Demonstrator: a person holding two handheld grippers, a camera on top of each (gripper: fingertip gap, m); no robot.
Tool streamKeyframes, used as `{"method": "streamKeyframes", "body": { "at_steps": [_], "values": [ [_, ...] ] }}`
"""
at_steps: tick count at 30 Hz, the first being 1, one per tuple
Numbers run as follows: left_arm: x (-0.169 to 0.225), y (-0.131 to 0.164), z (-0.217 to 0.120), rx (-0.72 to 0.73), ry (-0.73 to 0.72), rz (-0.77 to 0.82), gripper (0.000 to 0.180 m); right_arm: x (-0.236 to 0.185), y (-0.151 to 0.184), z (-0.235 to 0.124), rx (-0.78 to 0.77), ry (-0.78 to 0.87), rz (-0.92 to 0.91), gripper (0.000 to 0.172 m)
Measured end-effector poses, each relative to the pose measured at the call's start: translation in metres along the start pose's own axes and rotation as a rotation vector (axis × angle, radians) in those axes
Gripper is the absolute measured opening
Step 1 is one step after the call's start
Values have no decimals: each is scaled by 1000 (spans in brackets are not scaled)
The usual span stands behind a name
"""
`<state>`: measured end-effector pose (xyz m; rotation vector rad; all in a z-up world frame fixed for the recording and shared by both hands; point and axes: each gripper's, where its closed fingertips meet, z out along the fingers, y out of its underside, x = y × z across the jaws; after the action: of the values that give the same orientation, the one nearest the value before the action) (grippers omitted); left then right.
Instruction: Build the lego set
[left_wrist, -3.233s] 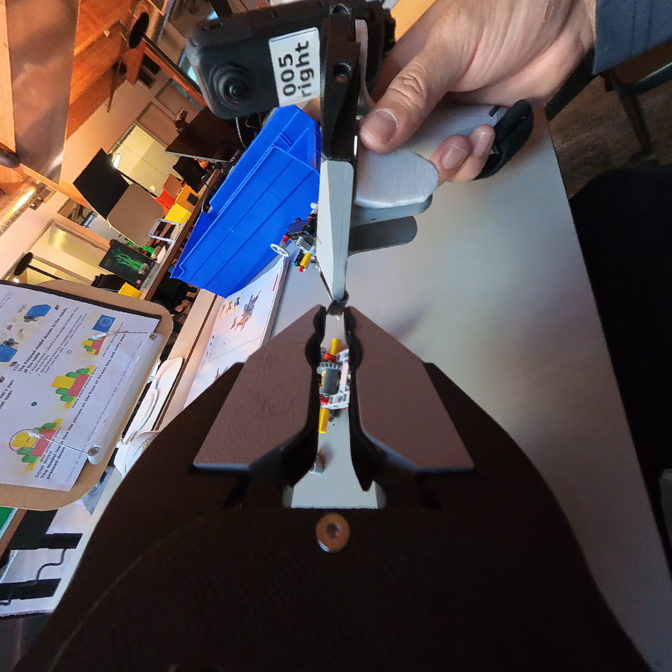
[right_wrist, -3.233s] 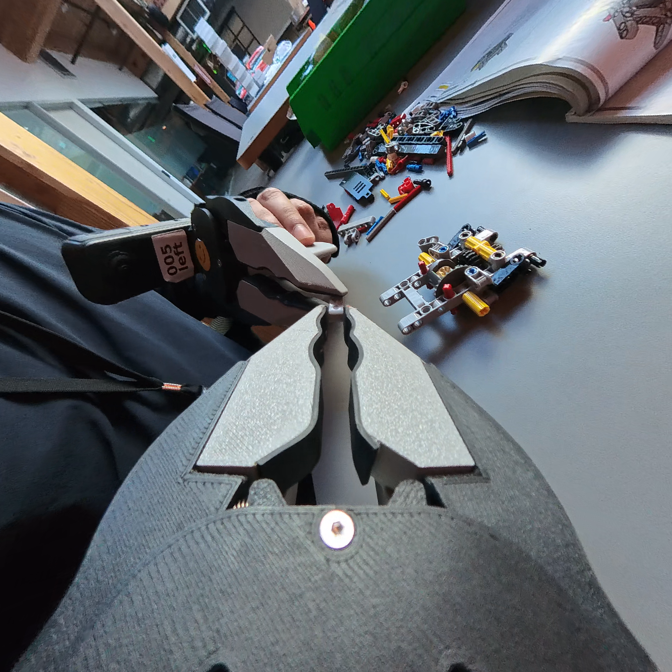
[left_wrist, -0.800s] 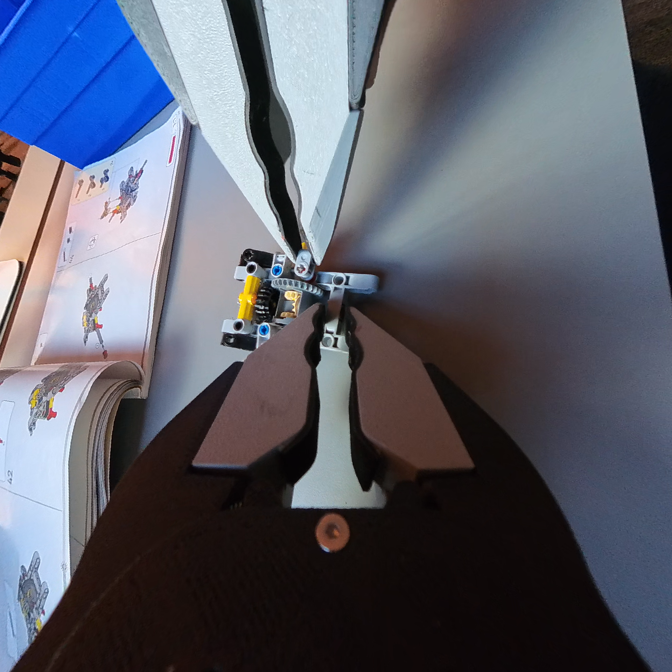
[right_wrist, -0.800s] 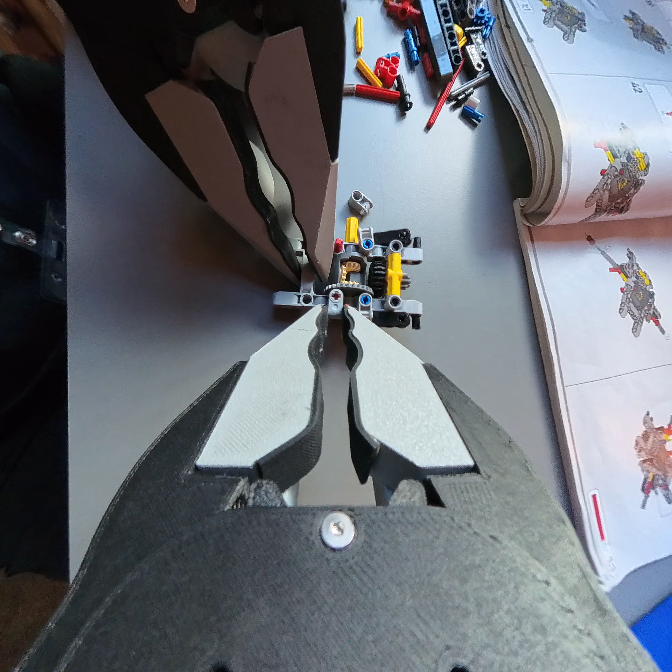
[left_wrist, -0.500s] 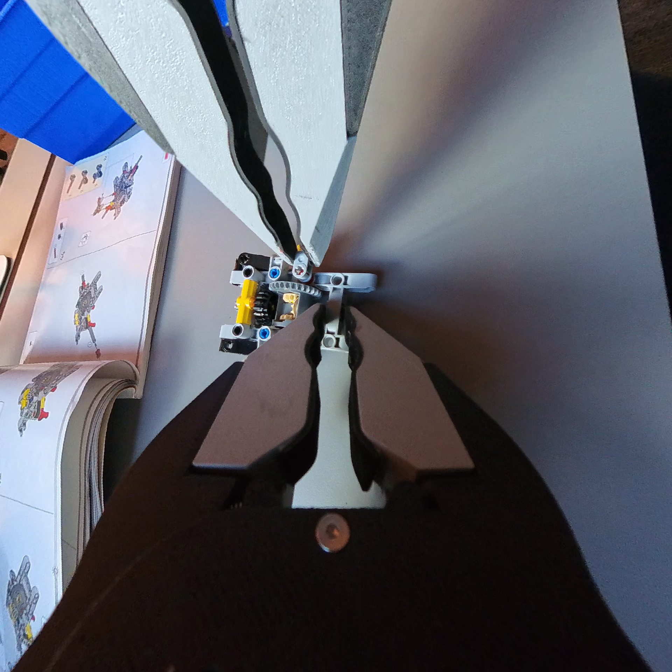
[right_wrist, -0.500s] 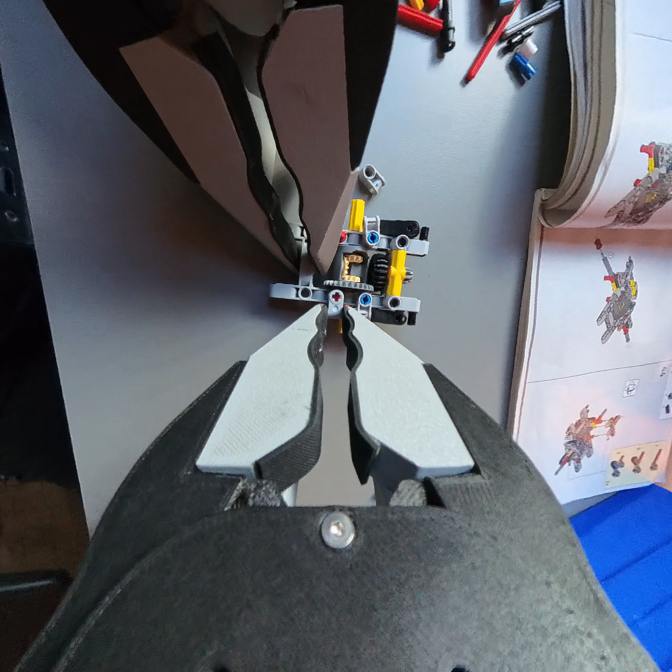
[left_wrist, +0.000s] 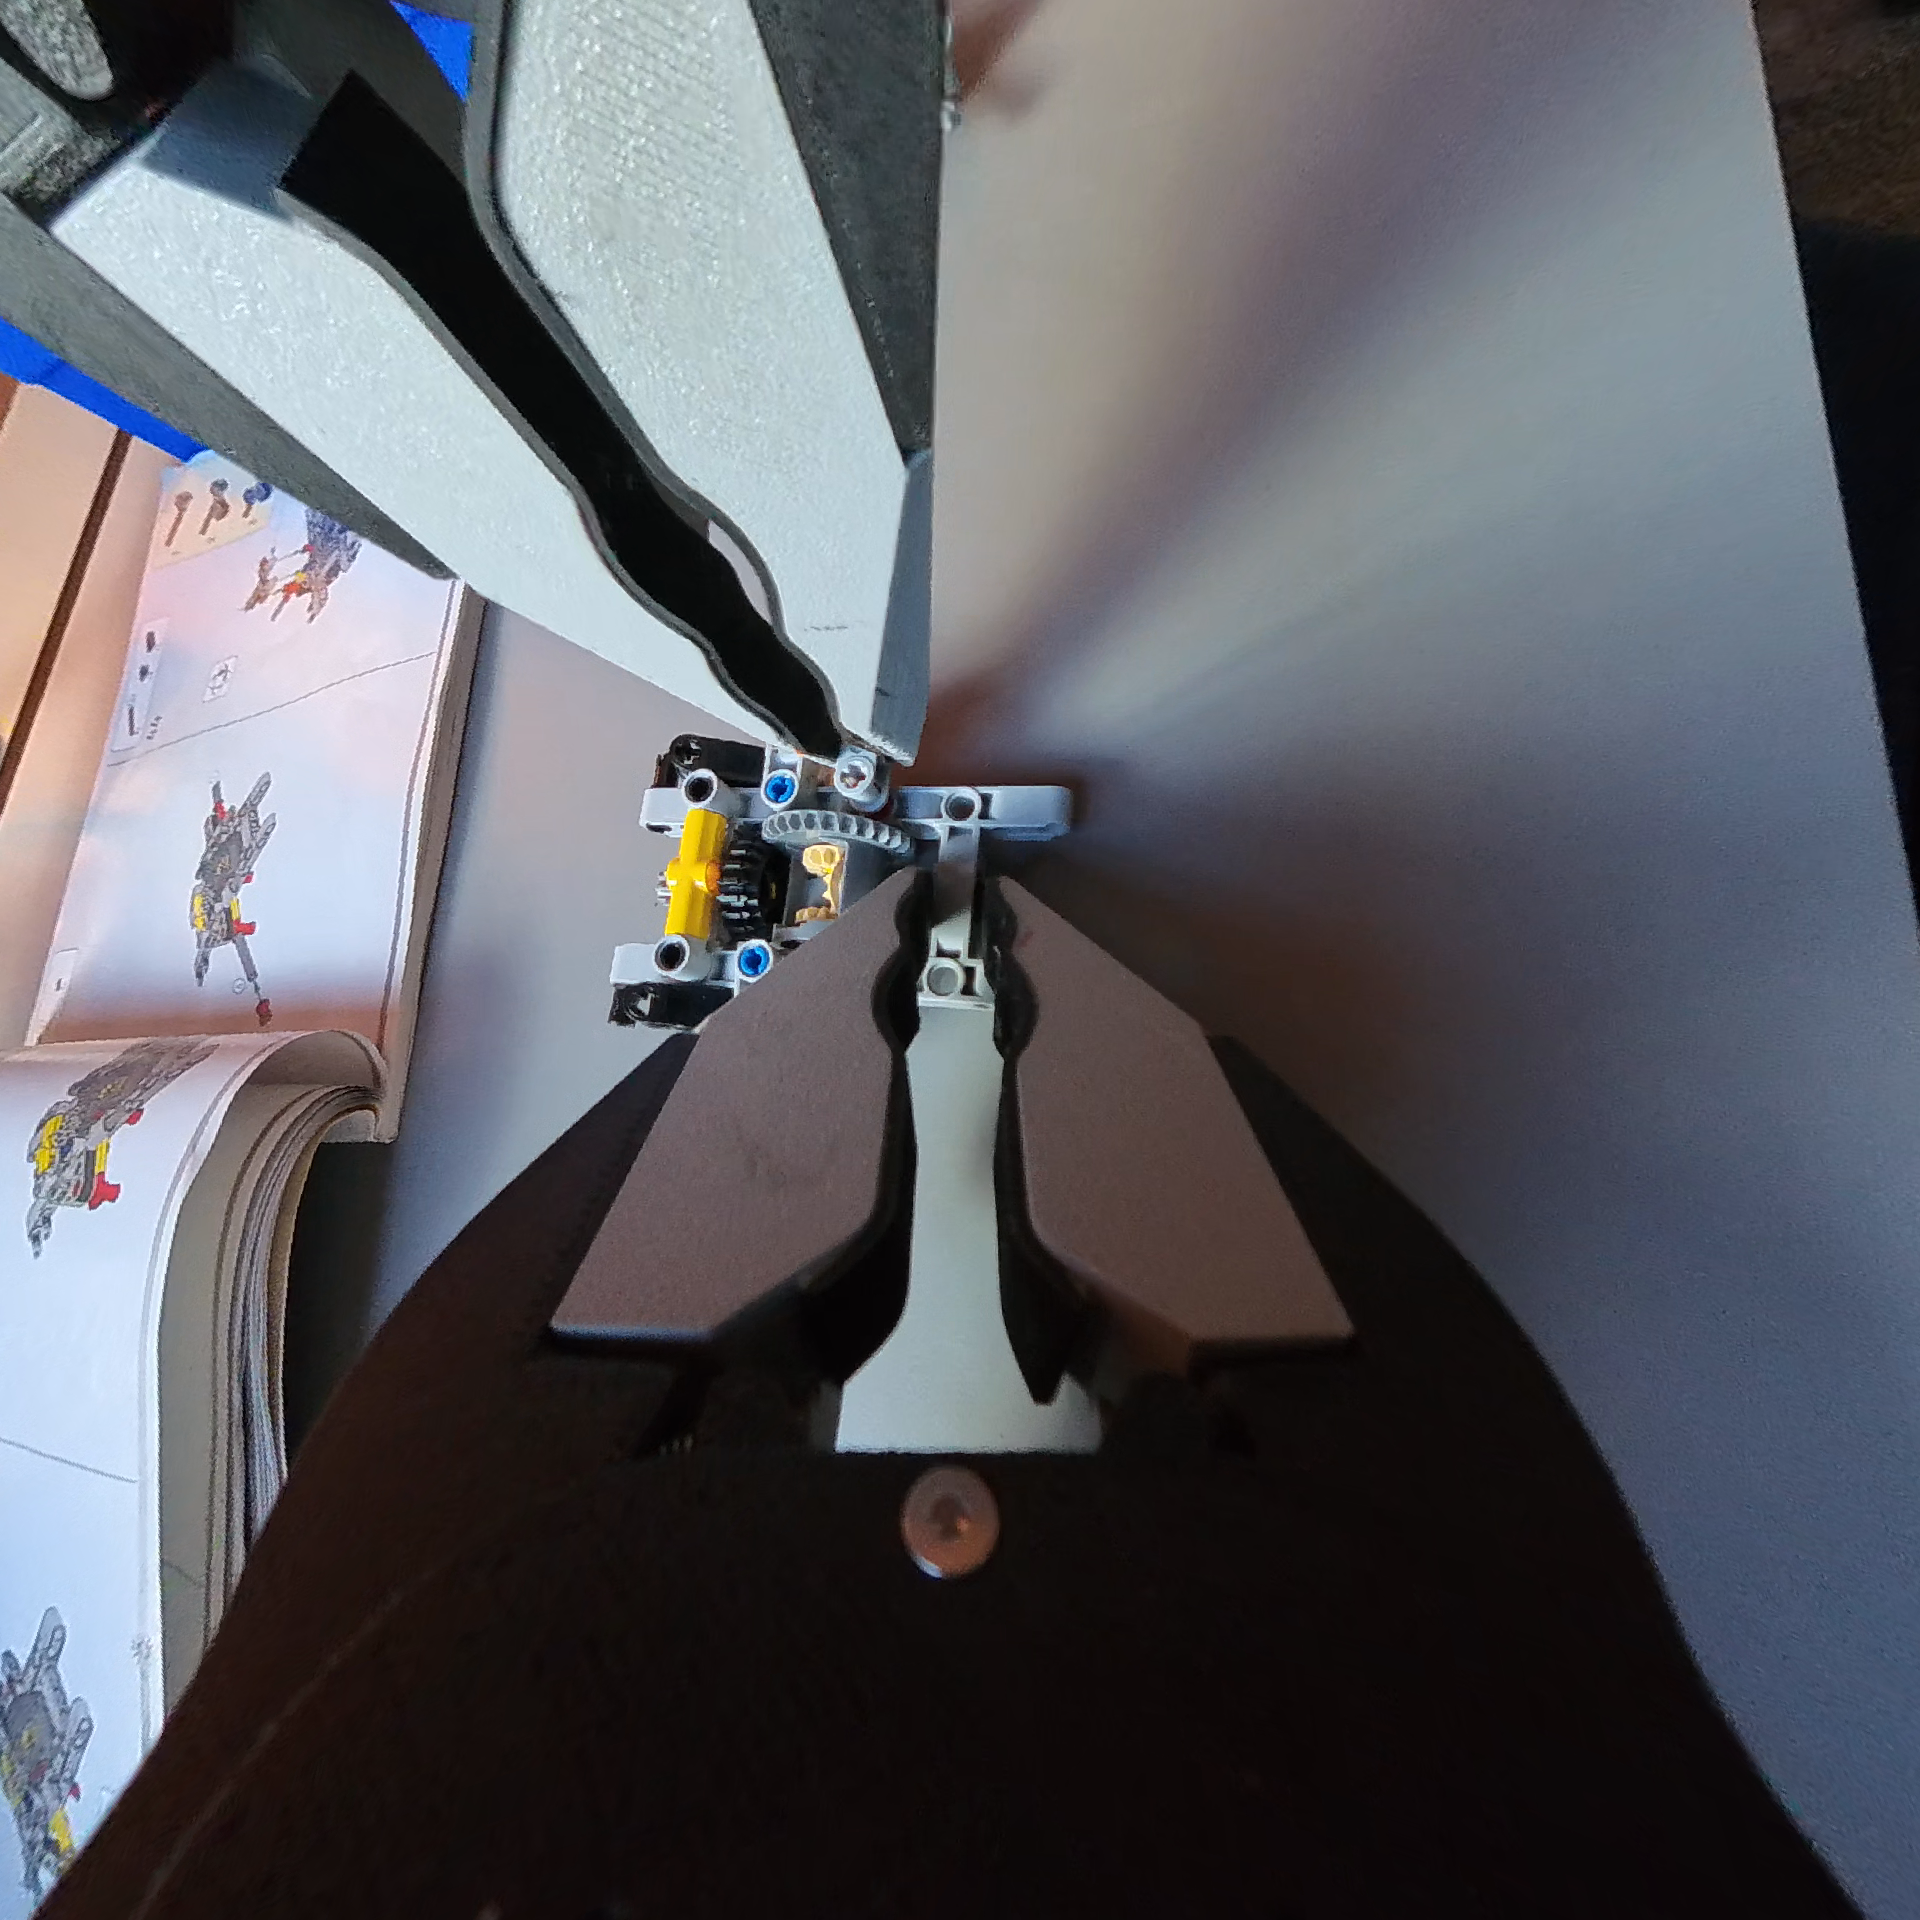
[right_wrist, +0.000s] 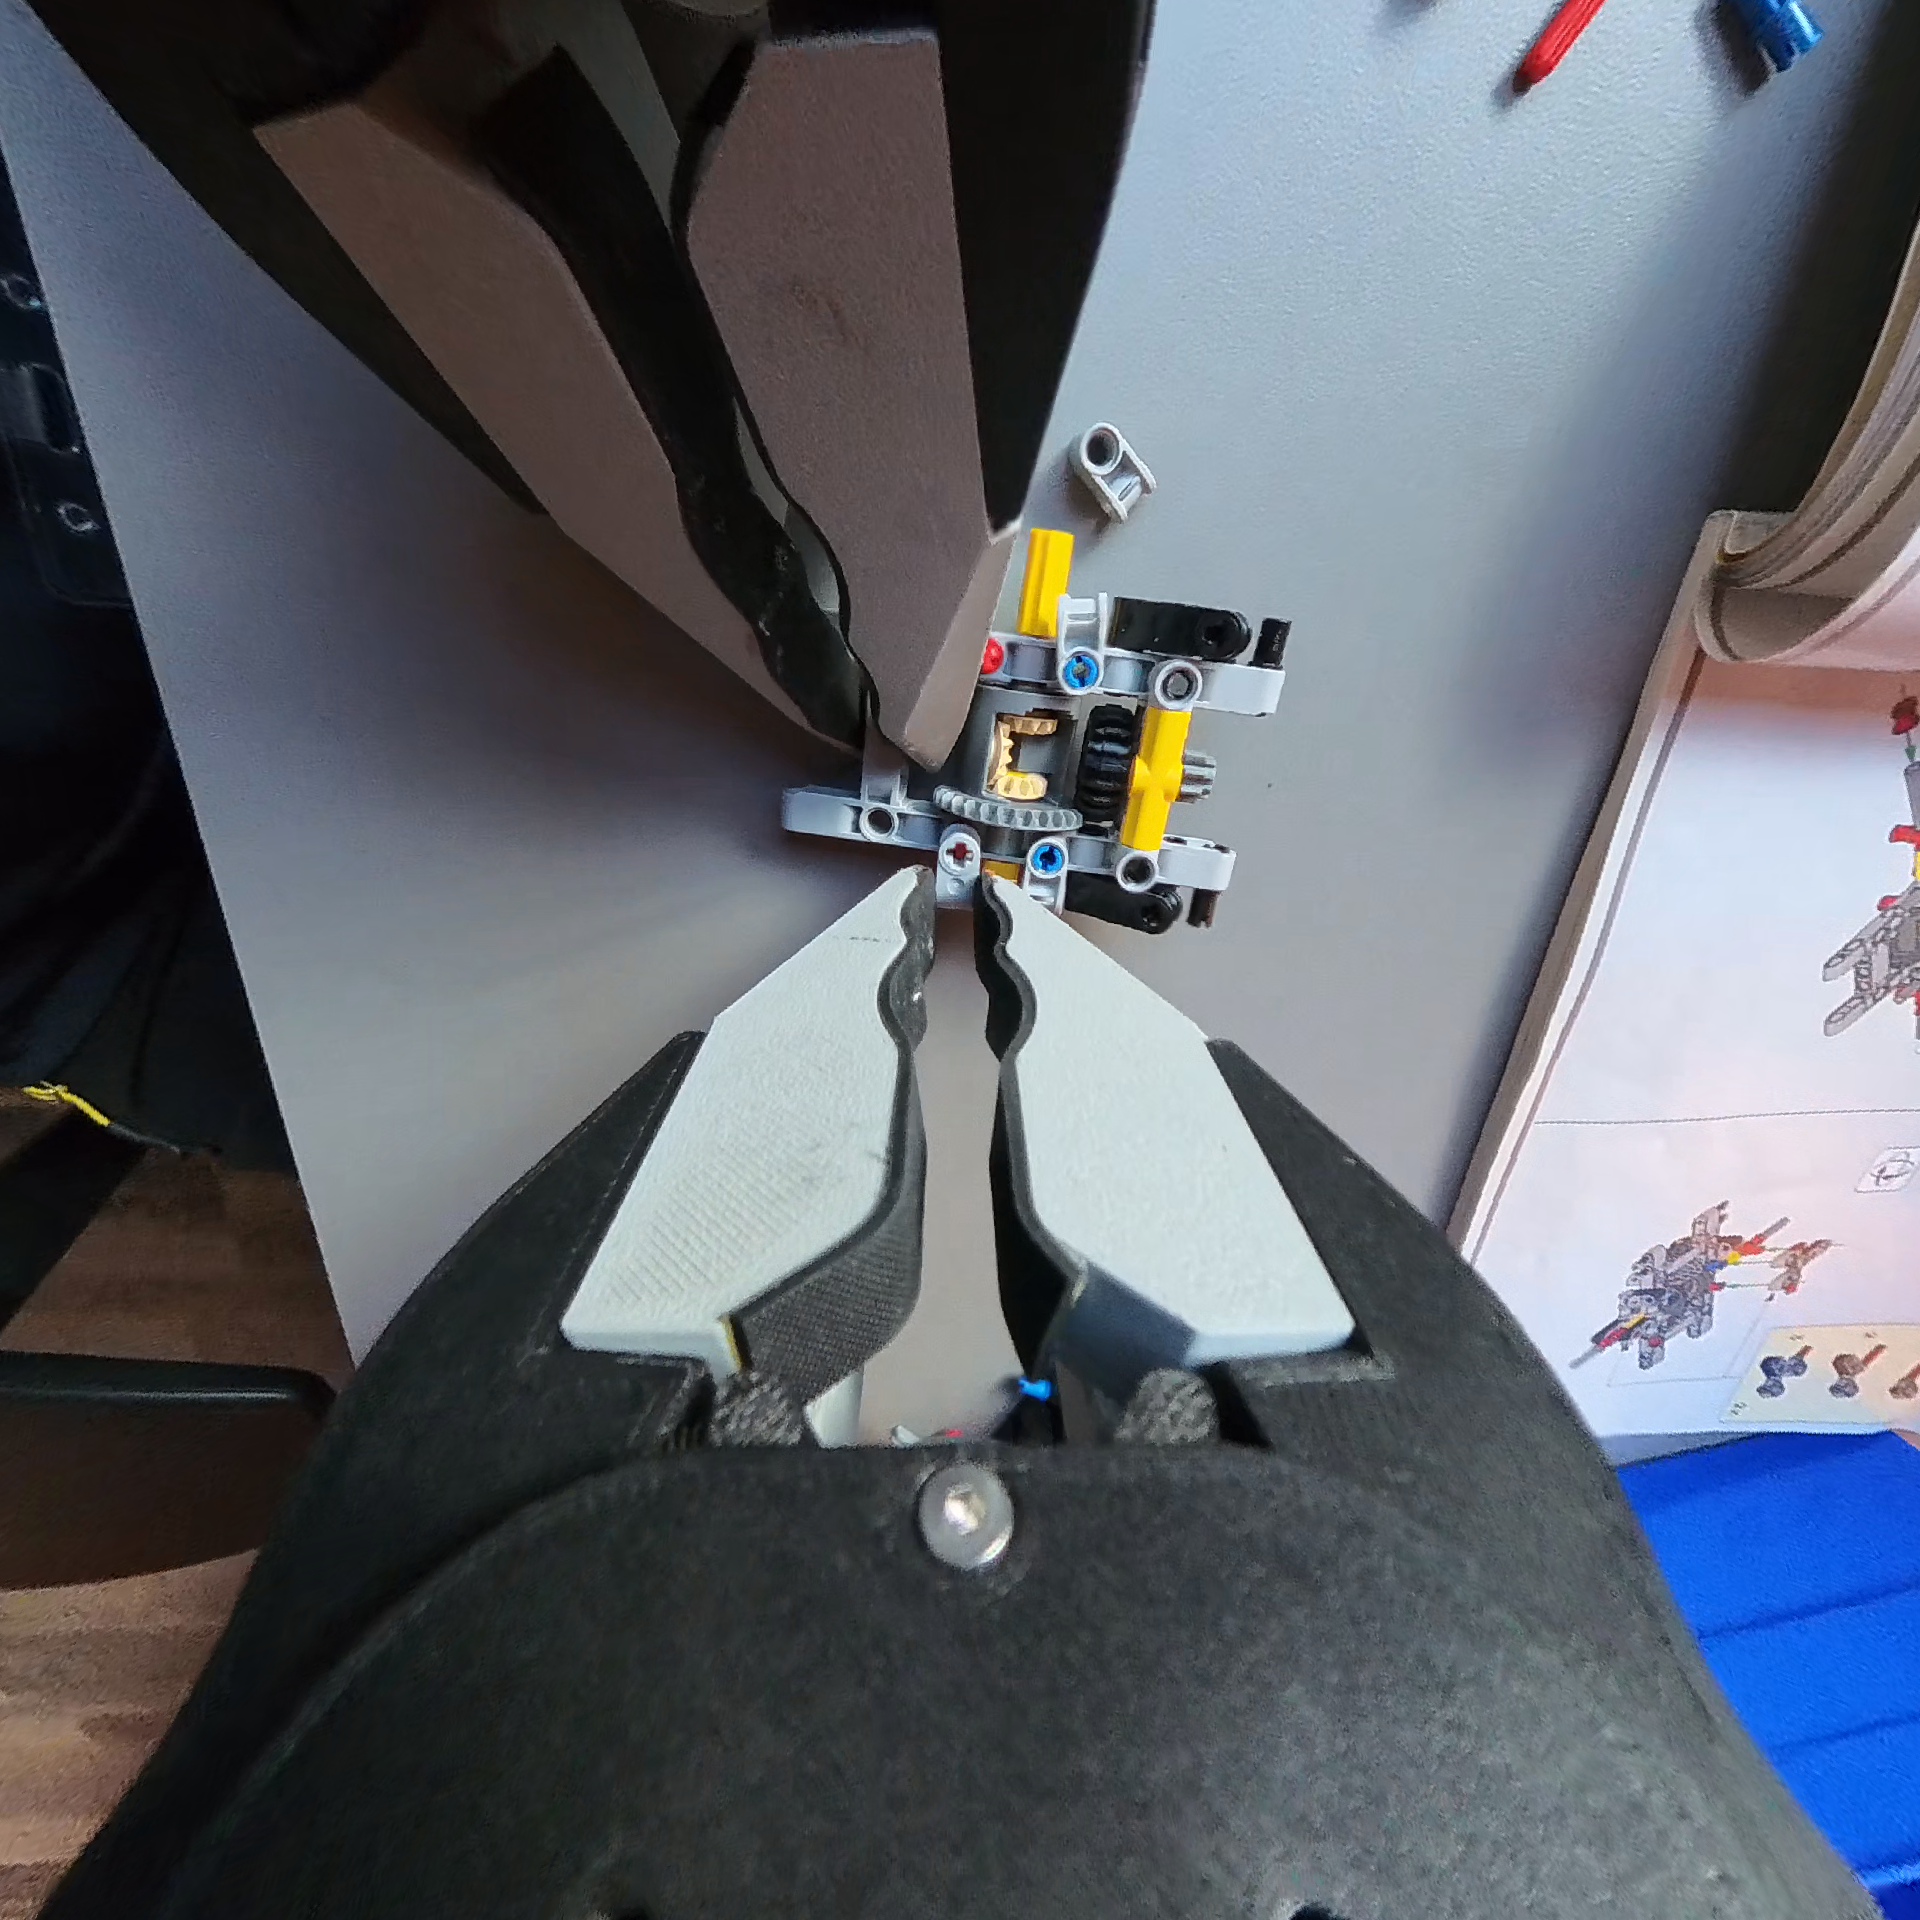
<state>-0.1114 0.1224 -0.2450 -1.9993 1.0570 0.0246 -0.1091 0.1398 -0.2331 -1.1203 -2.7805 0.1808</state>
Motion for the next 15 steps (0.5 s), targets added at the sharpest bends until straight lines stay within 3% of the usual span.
{"method": "streamKeyframes", "body": {
  "at_steps": [3,15],
  "values": [
    [0,0,0,-1,3,-8,6,1,-1,0,-3,5,28,5],
    [-1,0,0,-3,-14,5,7,2,-9,-12,254,66,142,9]
  ]
}}
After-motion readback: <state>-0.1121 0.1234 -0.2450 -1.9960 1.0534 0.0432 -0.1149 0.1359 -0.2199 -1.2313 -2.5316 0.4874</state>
